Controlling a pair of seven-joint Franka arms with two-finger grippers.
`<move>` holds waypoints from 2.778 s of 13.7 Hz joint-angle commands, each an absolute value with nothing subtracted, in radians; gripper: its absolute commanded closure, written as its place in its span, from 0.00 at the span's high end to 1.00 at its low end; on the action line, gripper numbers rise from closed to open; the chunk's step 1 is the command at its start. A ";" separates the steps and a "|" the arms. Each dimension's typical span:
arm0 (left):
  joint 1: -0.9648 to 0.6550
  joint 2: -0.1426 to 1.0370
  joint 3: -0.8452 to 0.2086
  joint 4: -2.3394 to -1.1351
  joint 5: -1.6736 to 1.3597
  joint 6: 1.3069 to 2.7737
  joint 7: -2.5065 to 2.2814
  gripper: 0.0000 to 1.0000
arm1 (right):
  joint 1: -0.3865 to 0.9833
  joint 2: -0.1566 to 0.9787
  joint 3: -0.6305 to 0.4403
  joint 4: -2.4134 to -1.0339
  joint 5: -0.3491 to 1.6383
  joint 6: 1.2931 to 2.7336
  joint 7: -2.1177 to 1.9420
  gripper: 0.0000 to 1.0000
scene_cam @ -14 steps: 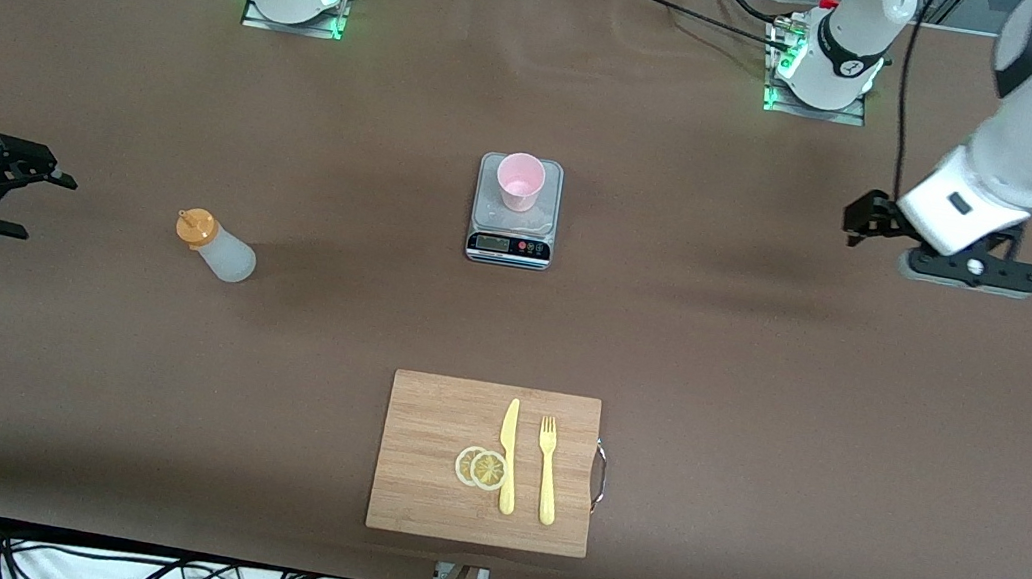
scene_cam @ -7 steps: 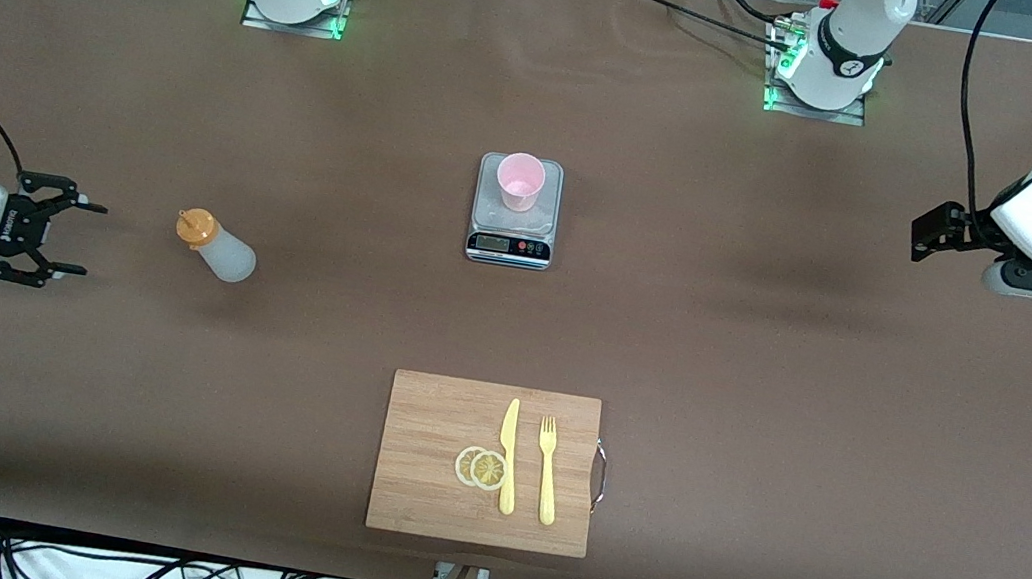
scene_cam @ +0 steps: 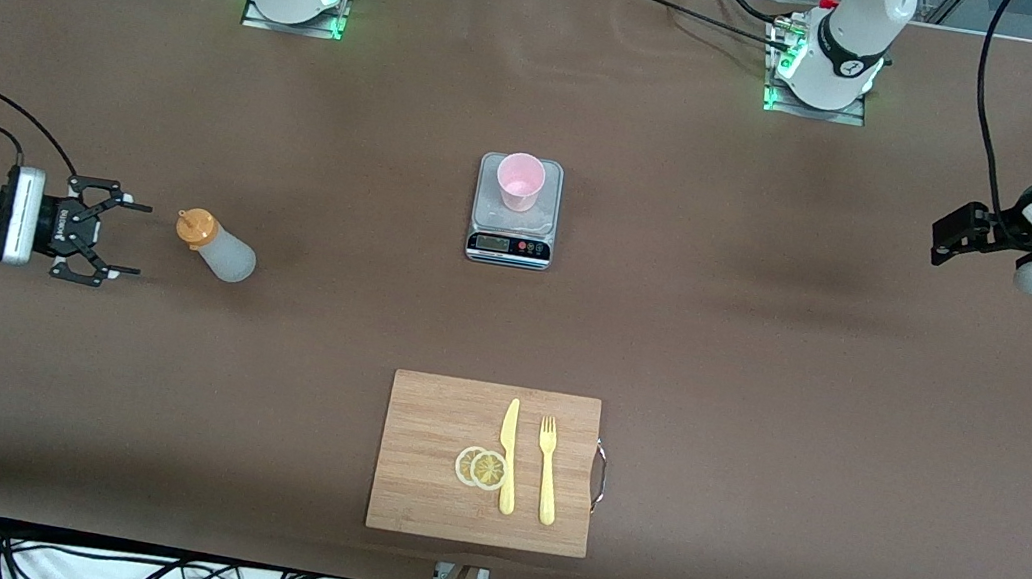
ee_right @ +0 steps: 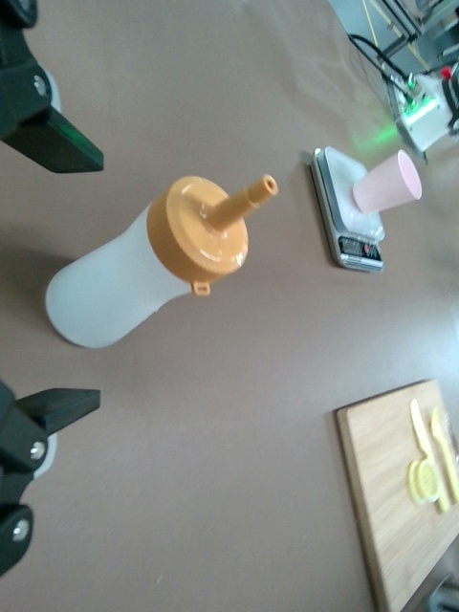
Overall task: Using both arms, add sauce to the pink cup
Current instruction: 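Reach the right gripper to the white sauce bottle and grasp it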
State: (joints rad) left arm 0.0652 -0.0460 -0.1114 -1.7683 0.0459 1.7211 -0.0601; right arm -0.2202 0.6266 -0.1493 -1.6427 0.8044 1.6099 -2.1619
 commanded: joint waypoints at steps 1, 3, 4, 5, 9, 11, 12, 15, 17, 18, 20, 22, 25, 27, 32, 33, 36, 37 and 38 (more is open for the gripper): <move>0.066 -0.041 -0.117 -1.723 0.037 1.701 -0.069 1.00 | -0.245 0.626 -0.143 -1.706 0.844 1.601 -2.265 1.00; 0.066 -0.035 -0.115 -1.709 0.037 1.701 -0.069 1.00 | -0.253 0.626 -0.143 -1.732 0.845 1.601 -2.311 1.00; 0.067 -0.037 -0.114 -1.709 0.037 1.700 -0.072 1.00 | -0.255 0.626 -0.143 -1.742 0.847 1.601 -2.330 1.00; 0.067 -0.037 -0.114 -1.709 0.037 1.698 -0.096 1.00 | -0.255 0.626 -0.143 -1.752 0.856 1.601 -2.341 1.00; 0.069 -0.040 -0.109 -1.709 0.035 1.686 -0.126 1.00 | -0.252 0.655 -0.140 -1.767 0.923 1.560 -2.404 1.00; 0.069 -0.040 -0.107 -1.709 0.029 1.684 -0.127 1.00 | -0.250 0.670 -0.138 -1.769 0.951 1.546 -2.439 1.00; 0.069 -0.038 -0.109 -1.707 0.028 1.684 -0.126 1.00 | -0.249 0.684 -0.137 -1.769 0.974 1.546 -2.459 1.00; 0.067 -0.014 -0.109 -1.666 0.031 1.678 -0.127 1.00 | -0.239 0.693 -0.135 -1.767 1.017 1.548 -2.494 1.00; 0.067 -0.011 -0.107 -1.655 0.029 1.672 -0.126 1.00 | -0.238 0.709 -0.118 -1.766 1.044 1.546 -2.496 1.00; 0.067 -0.009 -0.107 -1.655 0.029 1.672 -0.126 1.00 | -0.236 0.710 -0.115 -1.766 1.049 1.549 -2.496 1.00; 0.067 -0.005 -0.109 -1.646 0.028 1.672 -0.127 1.00 | -0.226 0.724 -0.114 -1.763 1.077 1.549 -2.497 1.00; 0.067 0.018 -0.109 -1.643 0.026 1.672 -0.133 1.00 | -0.219 0.741 -0.112 -1.761 1.089 1.552 -2.499 1.00; 0.066 0.038 -0.110 -1.620 0.020 1.671 -0.149 1.00 | -0.213 0.755 -0.103 -1.759 1.101 1.552 -2.499 1.00; 0.066 0.037 -0.109 -1.620 0.020 1.671 -0.149 1.00 | -0.212 0.755 -0.098 -1.759 1.104 1.552 -2.499 0.99; 0.067 0.037 -0.109 -1.618 0.020 1.671 -0.149 1.00 | -0.183 0.764 -0.098 -1.749 1.120 1.549 -2.485 0.35; 0.067 0.037 -0.107 -1.618 0.018 1.671 -0.149 1.00 | -0.181 0.764 -0.098 -1.747 1.120 1.552 -2.485 0.16; 0.067 0.037 -0.107 -1.617 0.020 1.671 -0.149 1.00 | -0.169 0.759 -0.100 -1.715 1.106 1.563 -2.484 0.00; 0.067 0.037 -0.107 -1.617 0.020 1.671 -0.149 1.00 | -0.151 0.753 -0.104 -1.694 1.098 1.566 -2.480 0.00; 0.067 0.037 -0.107 -1.617 0.020 1.671 -0.149 1.00 | -0.141 0.743 -0.104 -1.686 1.080 1.569 -2.474 0.00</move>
